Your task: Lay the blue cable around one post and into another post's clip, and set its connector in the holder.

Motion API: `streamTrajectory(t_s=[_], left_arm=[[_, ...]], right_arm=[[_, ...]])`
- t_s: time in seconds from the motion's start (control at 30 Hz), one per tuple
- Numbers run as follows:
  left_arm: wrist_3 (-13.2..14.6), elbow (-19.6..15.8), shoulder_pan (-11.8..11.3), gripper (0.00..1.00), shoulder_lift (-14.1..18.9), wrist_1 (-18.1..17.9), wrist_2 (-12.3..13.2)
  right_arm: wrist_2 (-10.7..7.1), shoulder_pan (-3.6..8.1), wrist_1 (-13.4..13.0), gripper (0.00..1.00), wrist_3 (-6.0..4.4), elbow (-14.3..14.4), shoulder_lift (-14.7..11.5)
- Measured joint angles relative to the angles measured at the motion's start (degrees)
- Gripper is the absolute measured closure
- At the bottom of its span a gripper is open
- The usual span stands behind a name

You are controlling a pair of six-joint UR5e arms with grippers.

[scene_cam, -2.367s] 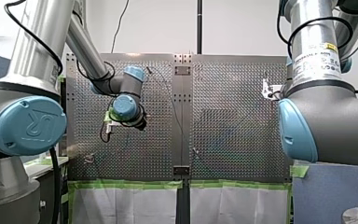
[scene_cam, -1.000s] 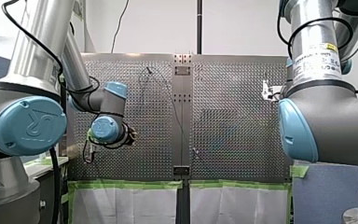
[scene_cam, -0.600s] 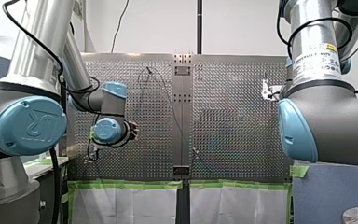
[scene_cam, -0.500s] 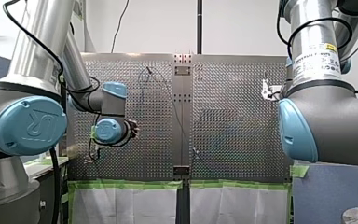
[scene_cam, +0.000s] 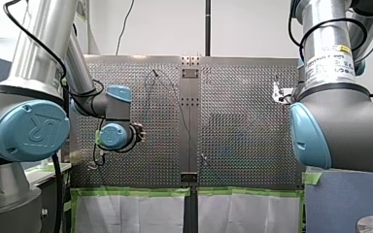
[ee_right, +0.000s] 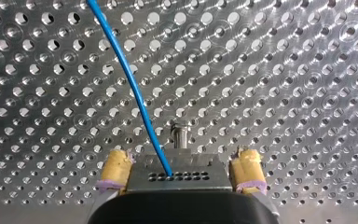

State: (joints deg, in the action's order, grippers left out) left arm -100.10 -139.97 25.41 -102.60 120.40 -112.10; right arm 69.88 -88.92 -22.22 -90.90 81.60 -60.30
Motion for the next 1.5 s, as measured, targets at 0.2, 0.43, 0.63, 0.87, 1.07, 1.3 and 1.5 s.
streamTrajectory(t_s=[0.2,0.43,0.63,0.87,1.07,1.3,1.5], left_arm=[[0.01,-0.01,-0.22,0.0,-0.01,0.03,0.0],[0.08,-0.01,-0.25,0.0,-0.02,0.17,0.0],[0.08,-0.01,-0.3,0.0,0.0,0.2,0.0],[0.07,-0.01,-0.32,0.0,-0.01,0.23,0.0],[0.08,-0.02,-0.31,0.0,0.0,0.28,0.0],[0.04,-0.01,-0.32,0.0,0.0,0.29,0.0],[0.06,-0.02,-0.31,0.0,0.0,0.31,0.0]], right_arm=[[-0.02,0.07,0.01,0.01,0.0,0.04,-0.01],[0.0,0.33,0.01,0.01,0.0,0.01,-0.01],[0.01,0.5,0.0,0.01,0.03,0.01,-0.01],[0.01,0.53,-0.01,0.01,0.58,0.01,0.05],[0.0,0.46,0.35,0.01,0.92,0.04,0.06],[0.0,0.35,0.5,0.01,1.13,0.09,0.17],[0.0,0.29,0.49,0.01,1.14,0.1,0.25]])
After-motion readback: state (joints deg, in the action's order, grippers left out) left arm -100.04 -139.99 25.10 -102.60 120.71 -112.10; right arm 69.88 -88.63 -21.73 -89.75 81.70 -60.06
